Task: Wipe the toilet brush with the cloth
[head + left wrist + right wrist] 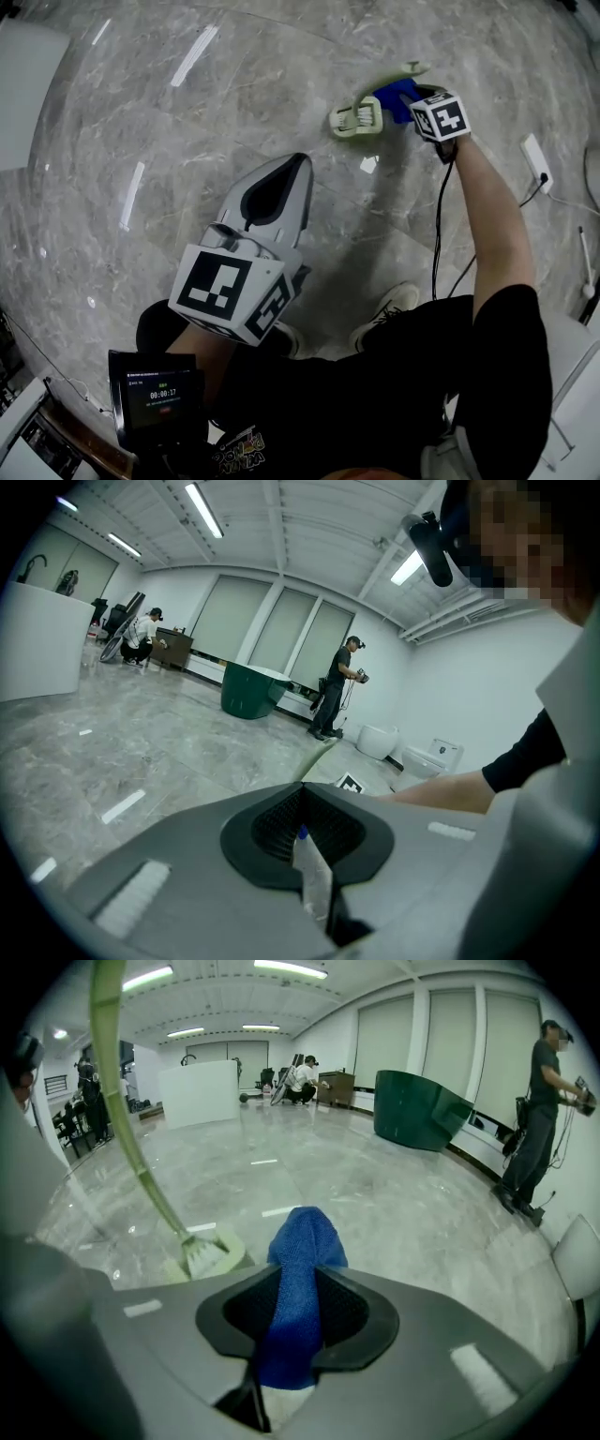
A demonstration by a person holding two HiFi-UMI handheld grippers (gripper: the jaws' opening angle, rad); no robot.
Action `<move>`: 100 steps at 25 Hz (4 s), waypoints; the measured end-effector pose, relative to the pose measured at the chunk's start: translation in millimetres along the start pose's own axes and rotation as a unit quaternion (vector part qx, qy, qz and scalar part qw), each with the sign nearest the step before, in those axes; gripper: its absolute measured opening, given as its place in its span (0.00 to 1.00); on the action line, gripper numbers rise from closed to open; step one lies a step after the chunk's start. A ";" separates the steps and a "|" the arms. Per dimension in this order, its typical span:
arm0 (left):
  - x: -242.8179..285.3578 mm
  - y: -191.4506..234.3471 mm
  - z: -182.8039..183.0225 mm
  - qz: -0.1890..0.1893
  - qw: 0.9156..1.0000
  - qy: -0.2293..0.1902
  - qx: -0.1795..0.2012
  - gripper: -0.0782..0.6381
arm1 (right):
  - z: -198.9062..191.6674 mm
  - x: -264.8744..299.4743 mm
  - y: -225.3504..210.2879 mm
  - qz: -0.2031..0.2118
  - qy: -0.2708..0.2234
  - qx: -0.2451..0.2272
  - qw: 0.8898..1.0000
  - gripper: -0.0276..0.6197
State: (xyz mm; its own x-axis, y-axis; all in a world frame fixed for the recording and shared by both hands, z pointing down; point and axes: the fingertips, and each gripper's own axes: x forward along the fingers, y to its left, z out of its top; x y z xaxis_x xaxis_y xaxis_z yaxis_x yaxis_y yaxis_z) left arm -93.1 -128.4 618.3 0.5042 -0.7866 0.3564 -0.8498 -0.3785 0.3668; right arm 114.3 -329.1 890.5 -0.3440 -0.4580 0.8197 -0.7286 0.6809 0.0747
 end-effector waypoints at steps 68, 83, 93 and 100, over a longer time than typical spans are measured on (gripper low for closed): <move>-46.7 -52.1 12.4 0.076 0.997 0.006 0.020 0.12 | 64.0 -312.7 125.0 -0.062 -0.204 0.040 0.976 0.05; -158.3 -172.9 168.0 0.095 0.992 0.048 0.068 0.12 | 158.5 -540.9 171.7 -0.038 -0.208 0.254 0.944 0.05; -191.4 -303.4 336.7 0.061 0.993 -0.001 0.098 0.12 | 264.2 -747.9 131.5 -0.033 -0.305 0.191 0.933 0.05; -235.5 -356.3 397.7 0.073 0.991 -0.042 0.102 0.12 | 274.9 -824.1 131.6 -0.013 -0.333 0.145 0.932 0.05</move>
State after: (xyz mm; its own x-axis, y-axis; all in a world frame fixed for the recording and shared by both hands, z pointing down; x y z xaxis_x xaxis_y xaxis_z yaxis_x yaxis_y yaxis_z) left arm 29.8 -2.4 61.9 0.3654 -0.8753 0.3167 -0.9308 -0.3409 0.1319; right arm 139.1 -19.1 68.7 -0.5453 -0.7907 0.2782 -0.8377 0.5264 -0.1457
